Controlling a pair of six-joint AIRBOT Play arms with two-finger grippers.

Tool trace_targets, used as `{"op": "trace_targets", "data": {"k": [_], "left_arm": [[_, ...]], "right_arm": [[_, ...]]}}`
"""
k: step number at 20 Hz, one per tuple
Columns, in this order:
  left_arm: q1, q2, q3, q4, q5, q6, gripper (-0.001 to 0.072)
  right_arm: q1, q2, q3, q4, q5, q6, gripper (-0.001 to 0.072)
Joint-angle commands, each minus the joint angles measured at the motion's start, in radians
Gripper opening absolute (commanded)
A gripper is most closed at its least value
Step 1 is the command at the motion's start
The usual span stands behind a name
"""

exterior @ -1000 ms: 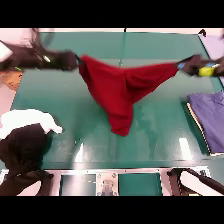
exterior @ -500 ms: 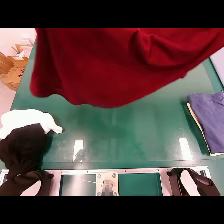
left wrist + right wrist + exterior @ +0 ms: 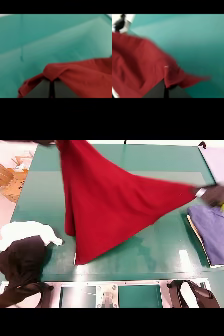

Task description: Fold the shirts.

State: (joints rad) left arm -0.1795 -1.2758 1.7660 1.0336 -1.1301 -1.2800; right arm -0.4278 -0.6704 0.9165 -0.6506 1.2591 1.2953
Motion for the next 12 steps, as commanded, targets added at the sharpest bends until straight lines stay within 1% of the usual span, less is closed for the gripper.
{"op": "trace_targets", "data": {"k": [1,2,3,4,6,7,8,9,10,11,12], "left_arm": [[-0.002,-0.223,-0.115,-0.202,0.083,0.121,0.0026],[-0.012,-0.3,-0.121,-0.247,0.107,0.138,0.0025],[-0.022,-0.364,-0.121,-0.274,0.127,0.137,0.0026],[-0.035,-0.422,-0.121,-0.298,0.148,0.137,0.0026],[-0.059,-0.489,-0.121,-0.336,0.164,0.136,0.0027],[-0.064,-0.499,-0.121,-0.342,0.163,0.136,0.0028],[-0.067,-0.5,-0.121,-0.342,0.159,0.137,0.0147],[-0.066,-0.497,-0.112,-0.342,0.145,0.135,0.0543],[-0.056,-0.494,-0.092,-0.341,0.099,0.113,0.0706],[-0.033,-0.491,-0.051,-0.338,0.014,0.08,0.0693],[-0.006,-0.49,0.002,-0.329,-0.089,0.034,0.0693]], "right_arm": [[0.0,-0.029,-0.388,-0.007,-0.229,-0.051,0.0024],[0.0,-0.048,-0.475,-0.005,-0.307,-0.051,0.0024],[0.0,-0.073,-0.546,-0.005,-0.37,-0.051,0.0024],[0.0,-0.1,-0.591,-0.005,-0.403,-0.057,0.0024],[0.0,-0.151,-0.613,-0.005,-0.414,-0.106,0.0025],[0.0,-0.168,-0.608,-0.005,-0.415,-0.112,0.0025],[0.0,-0.177,-0.599,-0.005,-0.414,-0.121,0.0025],[0.0,-0.179,-0.585,-0.009,-0.412,-0.138,0.005],[-0.001,-0.179,-0.558,-0.027,-0.406,-0.15,0.0214],[-0.003,-0.179,-0.508,-0.084,-0.38,-0.148,0.0362],[-0.01,-0.18,-0.44,-0.16,-0.336,-0.145,0.0374]]}}
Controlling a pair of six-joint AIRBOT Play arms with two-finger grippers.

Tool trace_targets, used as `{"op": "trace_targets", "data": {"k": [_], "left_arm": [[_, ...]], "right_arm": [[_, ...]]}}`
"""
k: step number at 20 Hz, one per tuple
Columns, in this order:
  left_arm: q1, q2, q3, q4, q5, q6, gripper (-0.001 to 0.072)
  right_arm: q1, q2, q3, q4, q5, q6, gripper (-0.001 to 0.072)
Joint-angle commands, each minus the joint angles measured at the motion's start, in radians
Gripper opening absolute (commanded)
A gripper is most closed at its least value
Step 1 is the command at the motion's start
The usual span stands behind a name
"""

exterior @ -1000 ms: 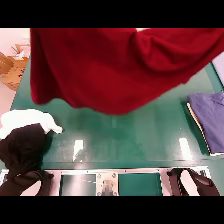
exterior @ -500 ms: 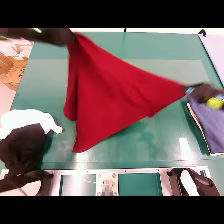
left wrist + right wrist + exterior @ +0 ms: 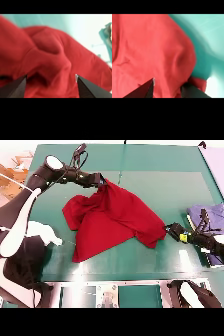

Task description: Fold the shirts.

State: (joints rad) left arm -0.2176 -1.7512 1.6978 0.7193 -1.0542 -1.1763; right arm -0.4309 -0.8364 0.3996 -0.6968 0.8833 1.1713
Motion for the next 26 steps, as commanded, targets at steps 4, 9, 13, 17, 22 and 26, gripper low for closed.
{"op": "trace_targets", "data": {"k": [4,9,13,17,22,26], "left_arm": [[0.17,0.0,0.235,0.059,-0.551,-0.275,0.0693],[0.183,0.102,0.18,0.265,-0.739,-0.364,0.0693],[0.161,0.367,-0.211,0.347,-0.651,-0.341,0.0693],[0.161,0.692,-0.75,0.406,-0.456,-0.335,0.0693],[0.161,0.826,-1.149,0.399,-0.235,-0.407,0.0693],[0.161,0.825,-1.312,0.319,-0.04,-0.409,0.0692]], "right_arm": [[-0.021,-0.15,0.357,-0.222,0.162,0.067,0.0388],[-0.016,-0.525,0.6,-0.221,0.371,0.059,0.0405],[0.039,-0.698,0.62,-0.222,0.4,0.02,0.0405],[0.123,-0.767,0.621,-0.22,0.346,0.012,0.0393],[0.177,-0.769,0.64,-0.221,0.32,0.002,0.0025],[0.158,-0.768,0.64,-0.221,0.322,0.003,0.0024]]}}
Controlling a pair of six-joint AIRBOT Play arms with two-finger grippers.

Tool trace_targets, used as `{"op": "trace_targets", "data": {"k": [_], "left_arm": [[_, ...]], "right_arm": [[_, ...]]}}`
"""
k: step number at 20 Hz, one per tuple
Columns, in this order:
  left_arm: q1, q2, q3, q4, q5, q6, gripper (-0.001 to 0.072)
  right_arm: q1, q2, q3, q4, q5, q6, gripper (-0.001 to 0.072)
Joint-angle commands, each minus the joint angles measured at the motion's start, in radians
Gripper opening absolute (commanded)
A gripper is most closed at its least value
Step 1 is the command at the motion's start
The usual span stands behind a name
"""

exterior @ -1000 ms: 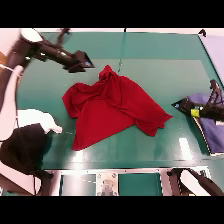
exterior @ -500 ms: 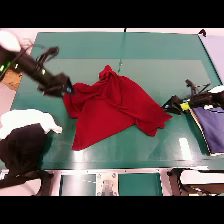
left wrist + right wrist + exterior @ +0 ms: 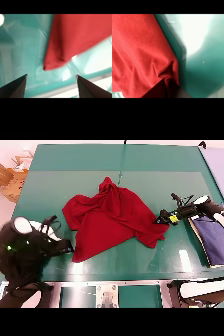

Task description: Fold the shirts.

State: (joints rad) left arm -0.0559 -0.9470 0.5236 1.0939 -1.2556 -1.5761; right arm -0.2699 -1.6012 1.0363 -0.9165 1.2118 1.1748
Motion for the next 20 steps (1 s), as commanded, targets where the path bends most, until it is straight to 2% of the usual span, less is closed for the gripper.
{"op": "trace_targets", "data": {"k": [1,6,7,8,9,10,11,16,18,20], "left_arm": [[-0.001,0.019,-0.17,-0.11,0.213,0.02,0.0692],[-0.001,0.004,-0.265,-0.304,0.394,0.123,0.0691],[-0.001,-0.008,-0.269,-0.341,0.4,0.148,0.0656],[-0.001,-0.02,-0.27,-0.382,0.398,0.196,0.0416],[-0.001,-0.028,-0.272,-0.437,0.391,0.262,0.0228],[0.0,-0.034,-0.272,-0.483,0.382,0.312,0.0089],[0.0,-0.033,-0.268,-0.502,0.381,0.341,0.0026],[0.0,-0.033,-0.047,-0.446,0.388,0.367,0.0025],[0.0,-0.033,0.113,-0.447,0.342,0.377,0.0025],[0.0,-0.033,0.34,-0.447,0.24,0.381,0.0025]], "right_arm": [[-0.008,-0.003,0.003,-0.002,-0.007,0.005,0.0023],[-0.016,0.006,0.003,-0.001,-0.008,0.027,0.0023],[-0.017,0.017,0.003,-0.001,-0.008,0.03,0.0023],[-0.022,0.03,0.003,-0.001,-0.008,0.032,0.0023],[-0.035,0.047,0.003,-0.005,-0.008,0.046,0.0022],[-0.056,0.069,0.003,-0.006,-0.008,0.061,0.0022],[-0.087,0.098,-0.002,-0.01,-0.008,0.084,0.0022],[-0.268,0.342,-0.172,0.011,-0.038,0.153,0.0022],[-0.29,0.45,-0.213,0.098,-0.027,0.137,0.0022],[-0.29,0.571,-0.187,0.219,-0.013,0.122,0.0022]]}}
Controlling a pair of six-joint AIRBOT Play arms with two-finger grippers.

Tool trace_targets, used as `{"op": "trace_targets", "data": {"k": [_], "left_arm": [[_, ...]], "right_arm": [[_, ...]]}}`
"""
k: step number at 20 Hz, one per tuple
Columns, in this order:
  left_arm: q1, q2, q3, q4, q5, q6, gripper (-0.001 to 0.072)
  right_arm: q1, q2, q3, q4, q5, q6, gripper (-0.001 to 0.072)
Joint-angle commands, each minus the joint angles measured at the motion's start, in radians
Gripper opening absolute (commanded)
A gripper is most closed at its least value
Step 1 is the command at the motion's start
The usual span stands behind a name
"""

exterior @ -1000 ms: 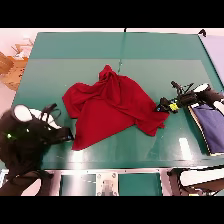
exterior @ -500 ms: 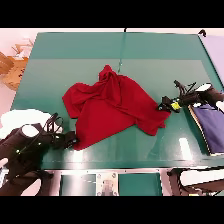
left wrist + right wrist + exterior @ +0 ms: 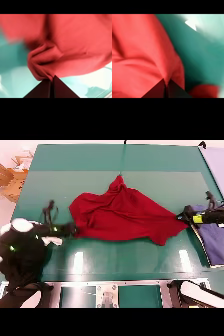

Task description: Fold the shirts.

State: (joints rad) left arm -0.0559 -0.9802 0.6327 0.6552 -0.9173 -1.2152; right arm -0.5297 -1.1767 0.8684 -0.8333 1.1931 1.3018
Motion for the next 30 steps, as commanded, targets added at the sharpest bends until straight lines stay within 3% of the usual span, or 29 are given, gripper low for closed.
{"op": "trace_targets", "data": {"k": [1,3,6,9,11,17,21,24,30], "left_arm": [[0.0,0.0,0.354,-0.008,-0.145,0.021,0.0025],[-0.001,0.001,0.629,-0.008,-0.203,0.019,0.0025],[0.0,0.004,1.045,-0.007,-0.208,0.019,0.0025],[0.0,0.004,1.362,0.001,-0.201,0.019,0.0025],[0.0,0.006,1.485,0.027,-0.191,0.019,0.0025],[0.0,0.0,1.414,0.141,-0.167,-0.032,0.0025],[0.0,-0.035,1.205,0.209,-0.157,-0.051,0.0025],[0.0,-0.155,1.056,0.208,-0.154,-0.048,0.0026],[-0.001,-0.557,0.919,0.19,-0.132,-0.04,0.0026]], "right_arm": [[-0.03,0.212,0.019,0.204,0.004,-0.005,0.0022],[-0.03,0.336,0.137,0.287,-0.027,-0.004,0.0023],[-0.031,0.503,0.365,0.296,-0.171,-0.004,0.0024],[-0.031,0.596,0.568,0.229,-0.312,-0.003,0.0024],[-0.031,0.605,0.685,0.154,-0.333,0.001,0.0024],[-0.031,0.576,0.75,0.02,-0.367,0.0,0.0024],[-0.029,0.428,0.69,0.056,-0.249,0.0,0.0024],[-0.019,0.289,0.58,0.102,-0.192,-0.002,0.0024],[0.143,-0.078,0.363,0.1,-0.301,-0.092,0.0024]]}}
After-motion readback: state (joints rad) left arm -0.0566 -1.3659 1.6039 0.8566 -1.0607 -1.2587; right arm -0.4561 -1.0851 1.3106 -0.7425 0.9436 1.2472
